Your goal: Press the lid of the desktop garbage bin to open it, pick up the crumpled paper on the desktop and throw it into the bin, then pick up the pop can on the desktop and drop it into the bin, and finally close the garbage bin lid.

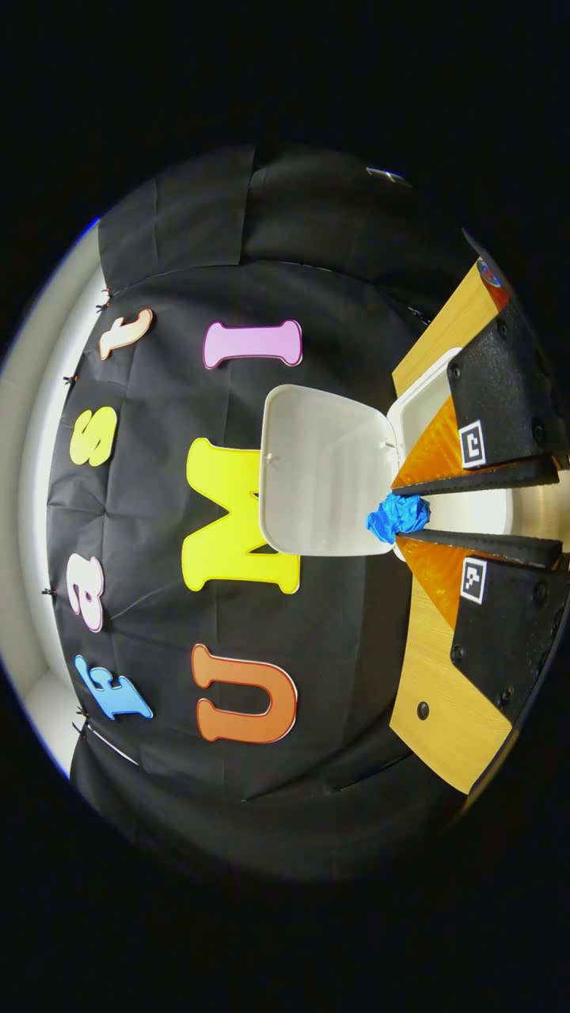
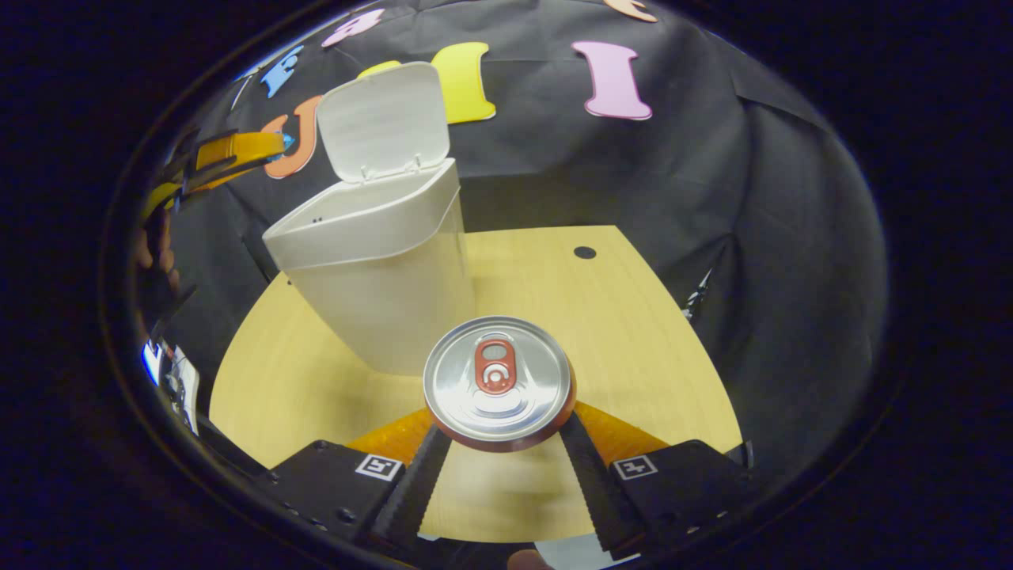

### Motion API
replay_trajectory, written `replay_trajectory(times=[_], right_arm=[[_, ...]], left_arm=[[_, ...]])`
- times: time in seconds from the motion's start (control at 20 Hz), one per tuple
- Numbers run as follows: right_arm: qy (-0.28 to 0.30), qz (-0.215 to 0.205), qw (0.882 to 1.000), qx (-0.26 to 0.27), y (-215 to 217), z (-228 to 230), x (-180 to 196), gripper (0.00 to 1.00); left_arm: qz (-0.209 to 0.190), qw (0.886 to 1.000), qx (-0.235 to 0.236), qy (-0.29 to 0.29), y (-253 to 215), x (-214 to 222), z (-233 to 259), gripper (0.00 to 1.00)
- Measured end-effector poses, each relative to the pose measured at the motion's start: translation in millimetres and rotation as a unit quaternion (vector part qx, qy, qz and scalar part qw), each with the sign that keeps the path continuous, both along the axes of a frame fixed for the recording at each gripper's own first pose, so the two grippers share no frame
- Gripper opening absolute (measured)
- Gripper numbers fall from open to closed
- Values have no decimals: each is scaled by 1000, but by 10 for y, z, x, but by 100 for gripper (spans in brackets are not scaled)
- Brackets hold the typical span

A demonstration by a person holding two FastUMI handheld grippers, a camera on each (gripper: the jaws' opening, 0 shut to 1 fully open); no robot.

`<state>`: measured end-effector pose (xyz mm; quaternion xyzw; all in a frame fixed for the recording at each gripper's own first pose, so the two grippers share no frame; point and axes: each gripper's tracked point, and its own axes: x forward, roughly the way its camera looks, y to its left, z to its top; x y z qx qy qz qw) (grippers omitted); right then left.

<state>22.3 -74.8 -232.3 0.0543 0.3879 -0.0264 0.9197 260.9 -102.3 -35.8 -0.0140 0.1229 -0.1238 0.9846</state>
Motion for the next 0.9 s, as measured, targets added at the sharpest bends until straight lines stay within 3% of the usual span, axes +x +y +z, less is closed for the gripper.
replay_trajectory(times=[0.1,0.15,0.2,0.25,0.4,0.9], right_arm=[[-5,-8,1000,0,-84,72,6,81],[-8,-11,1000,-2,-119,106,12,81],[-11,-13,1000,-5,-144,129,16,81],[-13,-13,1000,-8,-167,154,20,81],[-24,-10,999,-18,-171,222,35,81],[-52,64,996,-29,286,644,137,81]], left_arm=[[-3,1000,4,5,-59,96,-71,29],[-7,1000,3,11,-96,126,-118,24],[-8,1000,2,20,-118,145,-170,37],[-2,999,6,32,-101,148,-241,42],[8,999,-2,32,-114,156,-231,100],[28,1000,4,7,251,-177,-24,100]])
